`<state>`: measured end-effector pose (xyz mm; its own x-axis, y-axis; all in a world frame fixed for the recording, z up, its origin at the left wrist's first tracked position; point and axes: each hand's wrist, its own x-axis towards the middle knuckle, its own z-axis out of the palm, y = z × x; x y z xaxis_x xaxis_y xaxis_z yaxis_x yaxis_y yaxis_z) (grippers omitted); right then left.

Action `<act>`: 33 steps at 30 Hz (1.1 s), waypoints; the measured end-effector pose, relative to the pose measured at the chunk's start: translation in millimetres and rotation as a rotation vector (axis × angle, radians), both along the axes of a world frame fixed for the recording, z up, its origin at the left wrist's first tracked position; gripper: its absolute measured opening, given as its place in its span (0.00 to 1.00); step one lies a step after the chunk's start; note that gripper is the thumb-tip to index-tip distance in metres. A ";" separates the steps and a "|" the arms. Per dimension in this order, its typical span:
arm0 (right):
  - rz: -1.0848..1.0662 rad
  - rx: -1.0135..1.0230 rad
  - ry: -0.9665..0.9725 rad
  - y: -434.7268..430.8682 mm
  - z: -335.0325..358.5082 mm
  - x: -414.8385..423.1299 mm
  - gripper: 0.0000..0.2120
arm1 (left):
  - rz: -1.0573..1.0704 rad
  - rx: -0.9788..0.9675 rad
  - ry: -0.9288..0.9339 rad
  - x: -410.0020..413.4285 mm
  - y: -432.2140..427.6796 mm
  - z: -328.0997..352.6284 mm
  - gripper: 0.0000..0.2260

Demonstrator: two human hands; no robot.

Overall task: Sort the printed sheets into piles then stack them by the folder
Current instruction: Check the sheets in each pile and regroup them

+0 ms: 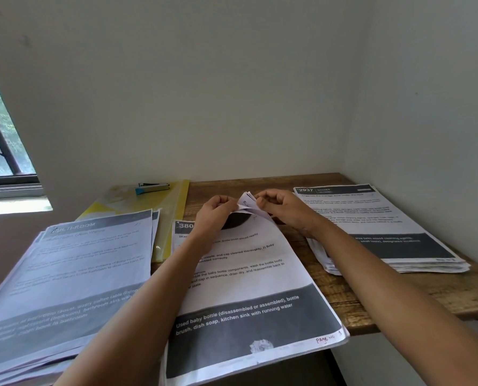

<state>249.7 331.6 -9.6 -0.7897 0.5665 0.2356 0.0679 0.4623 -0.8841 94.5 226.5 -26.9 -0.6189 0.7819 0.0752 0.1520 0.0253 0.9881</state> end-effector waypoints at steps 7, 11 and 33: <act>-0.015 -0.014 0.001 -1.2 -0.4 -1.4 0.07 | -0.011 0.007 0.001 -1.5 -0.7 0.4 0.08; -0.017 -0.038 0.018 -1.5 -0.3 -1.7 0.06 | -0.019 0.010 0.006 -1.7 -0.8 0.2 0.09; 0.011 -0.122 0.038 3.0 -3.3 -3.8 0.09 | 0.019 0.022 0.028 -0.2 -1.8 1.4 0.06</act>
<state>245.9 334.6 -12.9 -0.7878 0.5842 0.1952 0.0290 0.3518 -0.9356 94.3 224.7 -25.5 -0.6309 0.7681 0.1097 0.1791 0.0067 0.9838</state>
